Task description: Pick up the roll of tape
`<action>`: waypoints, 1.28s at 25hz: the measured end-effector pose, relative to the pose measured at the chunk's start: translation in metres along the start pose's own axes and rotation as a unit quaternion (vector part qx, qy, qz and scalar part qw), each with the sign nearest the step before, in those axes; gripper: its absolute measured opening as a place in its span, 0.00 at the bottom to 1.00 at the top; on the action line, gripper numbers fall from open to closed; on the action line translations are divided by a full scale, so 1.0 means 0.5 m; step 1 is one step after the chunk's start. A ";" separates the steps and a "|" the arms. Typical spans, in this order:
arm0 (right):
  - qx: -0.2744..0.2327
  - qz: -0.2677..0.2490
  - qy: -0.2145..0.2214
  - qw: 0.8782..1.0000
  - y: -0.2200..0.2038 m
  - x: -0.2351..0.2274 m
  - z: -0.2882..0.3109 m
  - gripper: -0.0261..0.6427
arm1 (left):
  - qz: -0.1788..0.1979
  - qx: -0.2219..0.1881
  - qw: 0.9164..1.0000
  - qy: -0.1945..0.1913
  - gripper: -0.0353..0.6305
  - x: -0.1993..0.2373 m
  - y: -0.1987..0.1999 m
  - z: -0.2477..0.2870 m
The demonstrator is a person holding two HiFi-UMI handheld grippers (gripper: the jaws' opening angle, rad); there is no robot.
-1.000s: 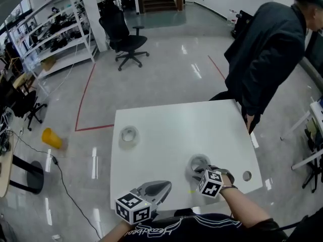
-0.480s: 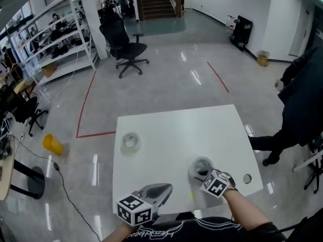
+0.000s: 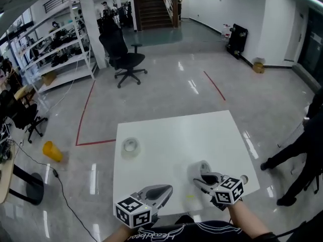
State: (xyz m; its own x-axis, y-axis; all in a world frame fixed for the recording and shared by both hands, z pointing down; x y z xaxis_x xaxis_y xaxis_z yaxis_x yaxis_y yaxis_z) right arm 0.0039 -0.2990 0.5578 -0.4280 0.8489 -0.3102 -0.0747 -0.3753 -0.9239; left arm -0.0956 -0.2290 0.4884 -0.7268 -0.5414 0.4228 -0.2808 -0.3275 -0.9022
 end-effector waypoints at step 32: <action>-0.166 0.026 0.063 0.984 0.184 0.149 -0.099 0.18 | 0.027 -0.053 0.998 -0.037 0.06 -0.057 0.086 0.011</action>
State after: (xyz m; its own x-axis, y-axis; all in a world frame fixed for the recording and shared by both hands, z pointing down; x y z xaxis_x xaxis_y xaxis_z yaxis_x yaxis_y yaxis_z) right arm 0.0098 -0.2516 0.4384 -0.3078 0.8789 -0.3643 0.2517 -0.2941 -0.9220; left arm -0.0836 -0.2319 0.4380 -0.6954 -0.6133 0.3745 -0.3103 -0.2138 -0.9263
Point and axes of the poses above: the fingertips, and each gripper's own axes: z forward along the fingers, x to its left, y out of its top, the point moved 1 cm from there along -z, backward along the fingers, and after that the axes turned 14 degrees about -x, right-handed, at the moved point
